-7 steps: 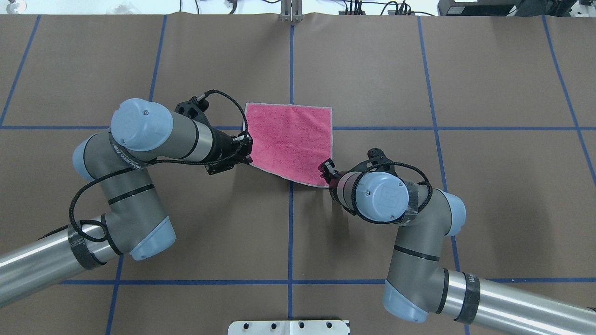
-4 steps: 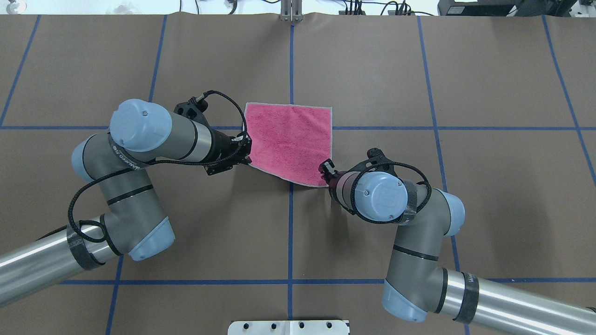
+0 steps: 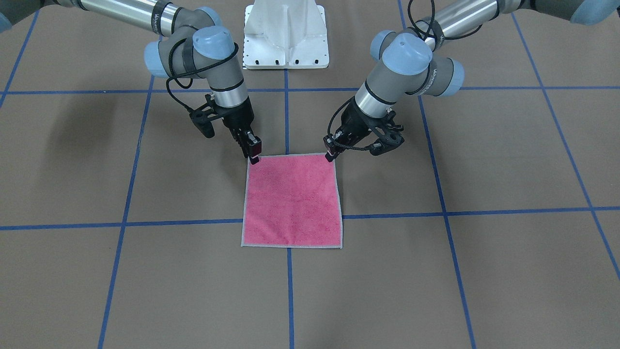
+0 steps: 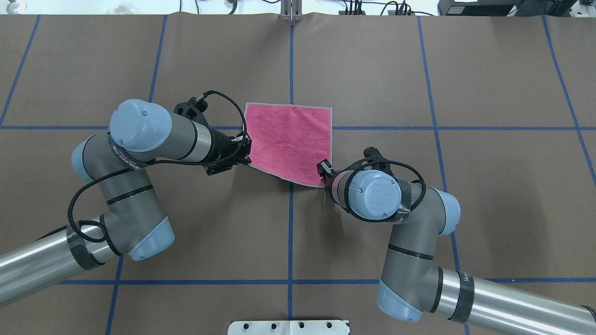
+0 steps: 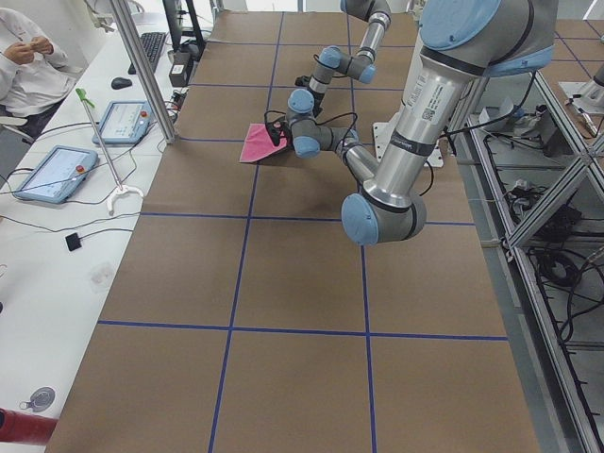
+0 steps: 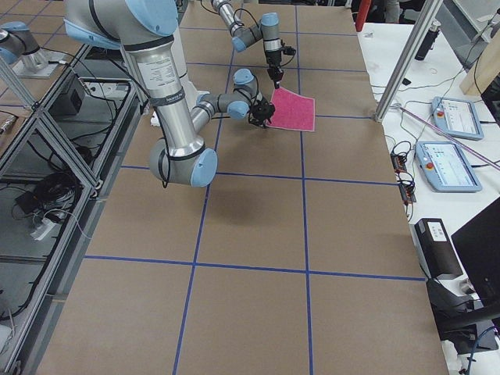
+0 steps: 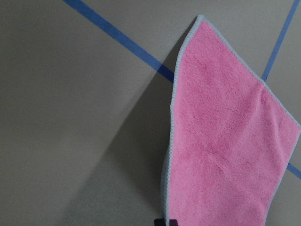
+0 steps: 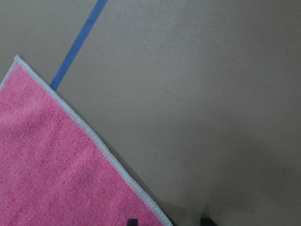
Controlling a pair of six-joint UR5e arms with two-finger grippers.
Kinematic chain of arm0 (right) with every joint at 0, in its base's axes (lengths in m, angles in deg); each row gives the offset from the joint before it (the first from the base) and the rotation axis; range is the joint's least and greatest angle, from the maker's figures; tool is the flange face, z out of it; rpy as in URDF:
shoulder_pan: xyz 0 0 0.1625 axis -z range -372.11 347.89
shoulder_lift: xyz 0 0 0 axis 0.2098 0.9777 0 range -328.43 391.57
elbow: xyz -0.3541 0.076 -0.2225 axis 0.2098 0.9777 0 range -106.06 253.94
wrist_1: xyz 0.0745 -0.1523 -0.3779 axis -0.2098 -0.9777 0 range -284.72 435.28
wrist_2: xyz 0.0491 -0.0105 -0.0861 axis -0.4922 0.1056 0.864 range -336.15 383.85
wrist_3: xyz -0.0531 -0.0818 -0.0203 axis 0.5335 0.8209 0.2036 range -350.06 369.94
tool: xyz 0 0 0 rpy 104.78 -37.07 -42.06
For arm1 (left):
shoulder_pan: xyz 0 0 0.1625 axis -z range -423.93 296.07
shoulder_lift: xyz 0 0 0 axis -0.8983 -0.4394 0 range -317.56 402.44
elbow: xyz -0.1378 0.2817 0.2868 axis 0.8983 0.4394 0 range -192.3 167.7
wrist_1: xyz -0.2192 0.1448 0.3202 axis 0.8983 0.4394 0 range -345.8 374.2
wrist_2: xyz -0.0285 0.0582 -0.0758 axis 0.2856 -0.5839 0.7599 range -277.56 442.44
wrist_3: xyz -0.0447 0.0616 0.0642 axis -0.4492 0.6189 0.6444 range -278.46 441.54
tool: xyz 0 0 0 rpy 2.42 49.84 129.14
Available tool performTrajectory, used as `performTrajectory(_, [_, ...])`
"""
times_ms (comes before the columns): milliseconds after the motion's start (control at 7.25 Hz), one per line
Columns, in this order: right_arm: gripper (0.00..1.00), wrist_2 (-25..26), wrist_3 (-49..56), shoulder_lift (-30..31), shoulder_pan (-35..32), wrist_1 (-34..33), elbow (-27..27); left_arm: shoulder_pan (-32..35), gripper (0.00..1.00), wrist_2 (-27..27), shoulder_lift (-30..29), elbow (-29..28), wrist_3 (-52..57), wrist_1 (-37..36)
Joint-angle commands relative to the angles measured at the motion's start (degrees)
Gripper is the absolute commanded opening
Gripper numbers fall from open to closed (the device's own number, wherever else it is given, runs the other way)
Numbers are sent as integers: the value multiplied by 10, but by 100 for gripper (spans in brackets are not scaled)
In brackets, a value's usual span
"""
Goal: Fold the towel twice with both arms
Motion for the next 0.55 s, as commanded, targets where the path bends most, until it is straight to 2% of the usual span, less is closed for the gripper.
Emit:
performTrajectory(0, [0, 0, 4, 1, 0, -2, -7, 0, 0, 0, 0, 0, 0, 0])
performTrajectory(414, [0, -5, 7, 7, -7, -3, -33, 0, 0, 0, 0, 3, 0, -1])
